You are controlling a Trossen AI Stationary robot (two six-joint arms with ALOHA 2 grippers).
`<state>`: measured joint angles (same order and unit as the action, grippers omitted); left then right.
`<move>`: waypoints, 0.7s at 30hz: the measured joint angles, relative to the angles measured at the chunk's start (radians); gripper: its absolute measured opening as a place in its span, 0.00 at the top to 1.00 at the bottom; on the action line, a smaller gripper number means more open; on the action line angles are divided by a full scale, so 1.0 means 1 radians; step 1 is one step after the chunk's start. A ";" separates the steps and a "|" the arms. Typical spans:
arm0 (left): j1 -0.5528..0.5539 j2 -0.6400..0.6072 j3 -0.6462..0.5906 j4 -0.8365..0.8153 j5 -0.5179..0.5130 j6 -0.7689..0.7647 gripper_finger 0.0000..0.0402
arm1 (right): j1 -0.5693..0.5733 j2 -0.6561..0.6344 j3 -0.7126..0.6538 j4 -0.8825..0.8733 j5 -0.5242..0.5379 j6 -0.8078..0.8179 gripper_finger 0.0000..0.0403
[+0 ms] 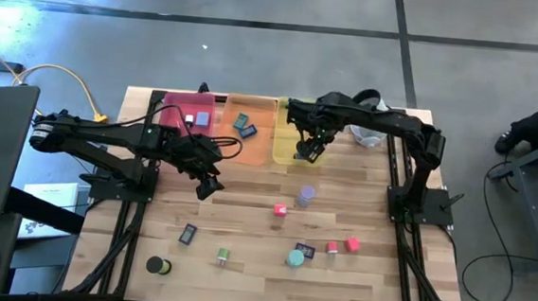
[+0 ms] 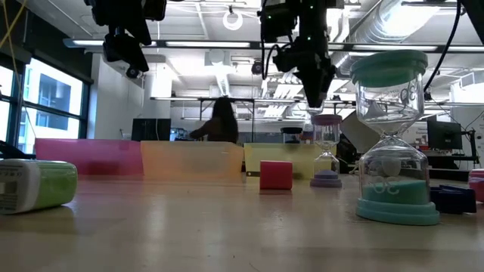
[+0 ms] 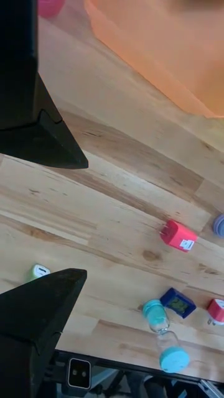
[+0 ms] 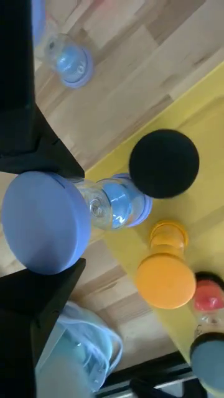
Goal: Pick & Place Office items
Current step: Put the bottom violet hourglass into the yellow bin
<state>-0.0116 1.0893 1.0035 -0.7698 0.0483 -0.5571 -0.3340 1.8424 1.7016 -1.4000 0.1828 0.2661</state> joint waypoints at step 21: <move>0.000 0.000 0.000 0.000 0.000 0.019 0.33 | -0.034 0.052 -0.143 0.158 -0.057 0.050 0.55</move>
<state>-0.0116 1.0893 1.0035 -0.7699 0.0483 -0.5385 -0.3683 1.8941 1.5582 -1.2418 0.1257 0.3164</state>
